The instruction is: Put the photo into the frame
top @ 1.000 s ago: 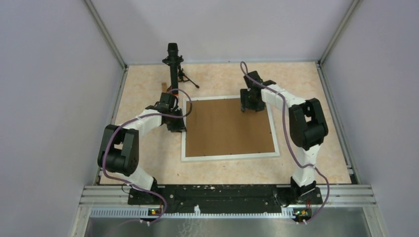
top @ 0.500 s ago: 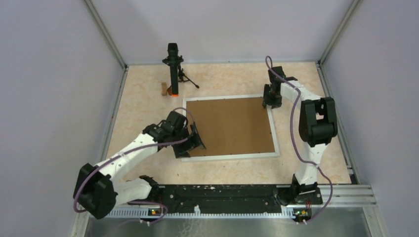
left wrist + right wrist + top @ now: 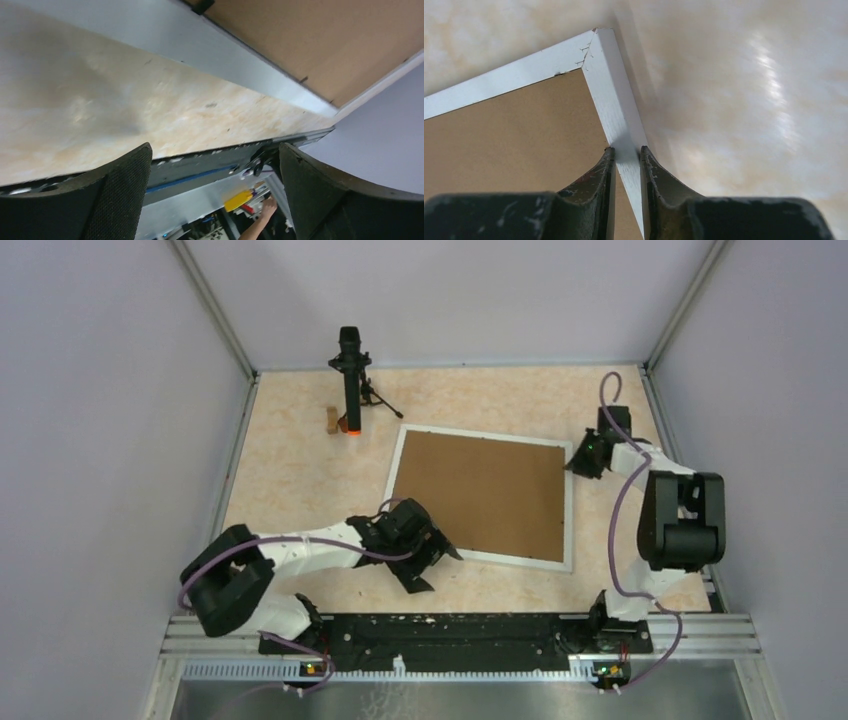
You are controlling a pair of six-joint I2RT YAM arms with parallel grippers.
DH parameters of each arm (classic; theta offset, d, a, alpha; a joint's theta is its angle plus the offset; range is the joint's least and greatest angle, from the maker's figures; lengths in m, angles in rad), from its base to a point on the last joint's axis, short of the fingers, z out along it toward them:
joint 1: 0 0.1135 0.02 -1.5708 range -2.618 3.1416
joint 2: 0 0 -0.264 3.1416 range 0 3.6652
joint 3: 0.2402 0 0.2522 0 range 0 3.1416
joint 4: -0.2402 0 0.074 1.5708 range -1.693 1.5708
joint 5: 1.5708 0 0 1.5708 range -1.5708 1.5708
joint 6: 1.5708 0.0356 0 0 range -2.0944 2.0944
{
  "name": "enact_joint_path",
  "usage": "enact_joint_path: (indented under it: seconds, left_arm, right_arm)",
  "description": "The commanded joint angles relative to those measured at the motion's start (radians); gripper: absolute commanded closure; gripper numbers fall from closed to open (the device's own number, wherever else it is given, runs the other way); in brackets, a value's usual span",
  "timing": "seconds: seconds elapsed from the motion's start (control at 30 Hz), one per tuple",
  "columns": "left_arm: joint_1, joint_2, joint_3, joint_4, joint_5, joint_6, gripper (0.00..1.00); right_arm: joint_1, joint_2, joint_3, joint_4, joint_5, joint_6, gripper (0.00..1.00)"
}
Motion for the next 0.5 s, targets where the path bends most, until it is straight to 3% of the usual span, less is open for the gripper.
enact_joint_path:
  seconds: [0.0, 0.27, 0.37, 0.47]
  left_arm:
    - [-0.014, 0.124, 0.065, 0.206, -0.08, -0.103, 0.01]
    - [0.038, 0.465, 0.404, 0.056, -0.185, 0.151, 0.05]
    - [0.09, 0.547, 0.487, -0.041, -0.209, 0.271, 0.23]
    - [0.14, 0.558, 0.474, -0.093, -0.265, 0.368, 0.43]
  right_arm:
    - [-0.17, -0.124, -0.235, -0.05, 0.115, 0.08, 0.87]
    - [-0.226, -0.406, -0.467, 0.048, -0.18, 0.106, 0.81]
    - [-0.226, -0.486, -0.477, 0.034, -0.266, 0.097, 0.69]
    - [-0.226, -0.552, -0.388, -0.064, -0.227, 0.049, 0.54]
